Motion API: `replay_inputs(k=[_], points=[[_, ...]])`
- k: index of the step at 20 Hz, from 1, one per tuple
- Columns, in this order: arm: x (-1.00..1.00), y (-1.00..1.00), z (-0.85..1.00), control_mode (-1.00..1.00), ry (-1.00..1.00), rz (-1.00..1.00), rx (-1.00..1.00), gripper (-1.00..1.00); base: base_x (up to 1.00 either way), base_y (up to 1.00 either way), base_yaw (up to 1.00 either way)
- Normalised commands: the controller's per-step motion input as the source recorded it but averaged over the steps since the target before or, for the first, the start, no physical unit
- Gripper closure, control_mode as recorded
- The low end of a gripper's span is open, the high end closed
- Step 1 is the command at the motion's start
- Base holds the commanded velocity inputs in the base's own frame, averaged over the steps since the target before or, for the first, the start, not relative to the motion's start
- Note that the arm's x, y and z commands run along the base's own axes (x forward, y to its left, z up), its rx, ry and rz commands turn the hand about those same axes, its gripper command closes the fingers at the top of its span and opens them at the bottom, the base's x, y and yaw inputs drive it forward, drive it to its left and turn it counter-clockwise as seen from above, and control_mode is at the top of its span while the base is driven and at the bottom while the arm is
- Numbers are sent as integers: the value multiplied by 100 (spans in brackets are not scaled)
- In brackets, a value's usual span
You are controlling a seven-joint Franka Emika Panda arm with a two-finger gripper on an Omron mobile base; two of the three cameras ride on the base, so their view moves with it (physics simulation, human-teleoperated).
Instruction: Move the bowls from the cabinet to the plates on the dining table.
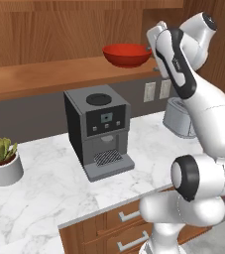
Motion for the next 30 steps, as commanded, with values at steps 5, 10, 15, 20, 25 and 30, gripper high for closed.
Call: replay_inputs(k=[5, 10, 15, 20, 25, 30], points=[[31, -2, -1, -100, -4, 0, 4, -100, 0, 0, 0], [39, -6, 0, -100, 0, 0, 0, -100, 0, 0, 0], [41, -4, 0, -100, 0, 0, 0, -100, 0, 0, 0], [44, -3, -1, -100, 2, 0, 0, -100, 0, 0, 0], [36, -3, -7, -100, 2, 1, -1, -100, 0, 0, 0], [27, -8, -10, -100, 0, 2, 0, -100, 0, 0, 0]])
